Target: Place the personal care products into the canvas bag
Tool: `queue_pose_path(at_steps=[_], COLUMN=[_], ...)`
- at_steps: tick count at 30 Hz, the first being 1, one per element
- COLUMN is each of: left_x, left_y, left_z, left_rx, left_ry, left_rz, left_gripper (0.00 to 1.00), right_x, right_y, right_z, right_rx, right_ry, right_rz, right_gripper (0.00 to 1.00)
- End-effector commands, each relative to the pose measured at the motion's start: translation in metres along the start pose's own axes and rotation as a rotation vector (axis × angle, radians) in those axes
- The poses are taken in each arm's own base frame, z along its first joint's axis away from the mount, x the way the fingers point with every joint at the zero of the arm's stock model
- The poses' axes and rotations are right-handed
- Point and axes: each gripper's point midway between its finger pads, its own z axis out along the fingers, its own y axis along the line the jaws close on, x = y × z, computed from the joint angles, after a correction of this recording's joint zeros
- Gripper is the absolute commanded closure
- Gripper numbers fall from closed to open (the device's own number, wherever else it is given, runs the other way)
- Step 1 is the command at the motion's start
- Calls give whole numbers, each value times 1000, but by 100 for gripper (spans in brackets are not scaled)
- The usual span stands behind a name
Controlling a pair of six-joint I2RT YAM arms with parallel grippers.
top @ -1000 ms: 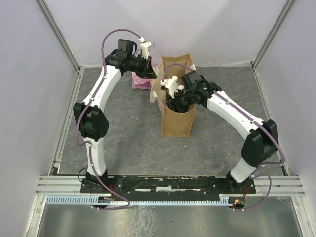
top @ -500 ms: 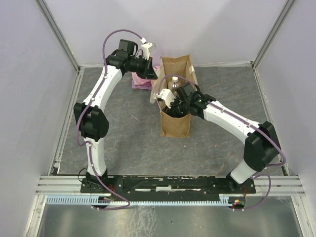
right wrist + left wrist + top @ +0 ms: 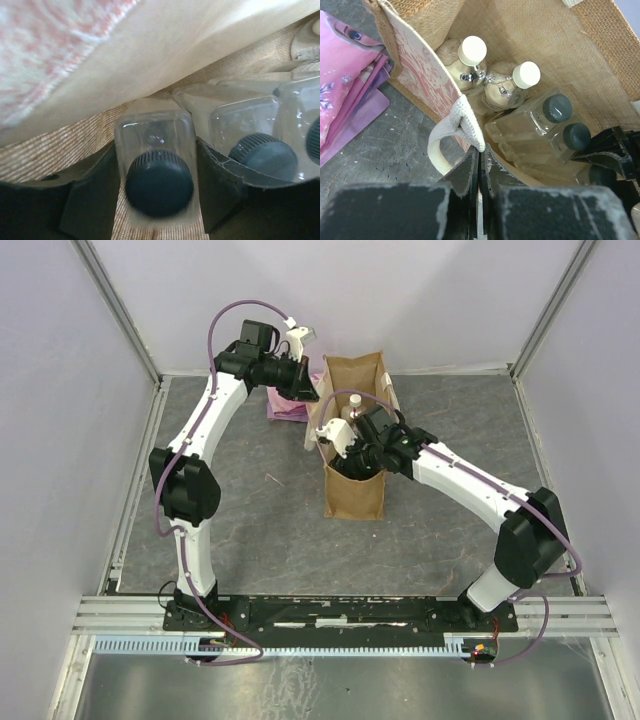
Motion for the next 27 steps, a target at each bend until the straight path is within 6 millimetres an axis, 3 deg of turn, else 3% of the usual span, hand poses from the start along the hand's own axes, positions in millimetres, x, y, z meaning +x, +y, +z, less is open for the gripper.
queue_pose_path(at_steps=[1, 8, 12, 17, 21, 24, 25, 27], left_x=[-36, -33, -34, -39, -44, -48, -50, -52], left_y=[5, 6, 6, 4, 0, -2, -4, -5], left_z=[-20, -19, -20, -23, -28, -31, -32, -35], left_rx=[-55, -61, -62, -65, -64, -65, -65, -67], left_ry=[-107, -96, -98, -109, -124, -134, -138, -143], left_rz=[102, 98, 93, 98, 103, 110, 111, 115], left_gripper=[97, 97, 97, 94, 83, 68, 62, 35], right_x=[-38, -73, -103, -138, -147, -146, -144, -141], right_y=[24, 21, 17, -13, -53, -91, -105, -133], right_z=[-59, -106, -137, -175, -184, -183, -182, -184], right_rx=[-38, -13, 31, 198, 310, 408, 435, 488], right_ry=[-77, -73, -184, -347, -379, -384, -387, -401], right_rz=[-6, 13, -4, 27, 93, 148, 170, 221], right_gripper=[30, 16, 11, 4, 4, 4, 4, 4])
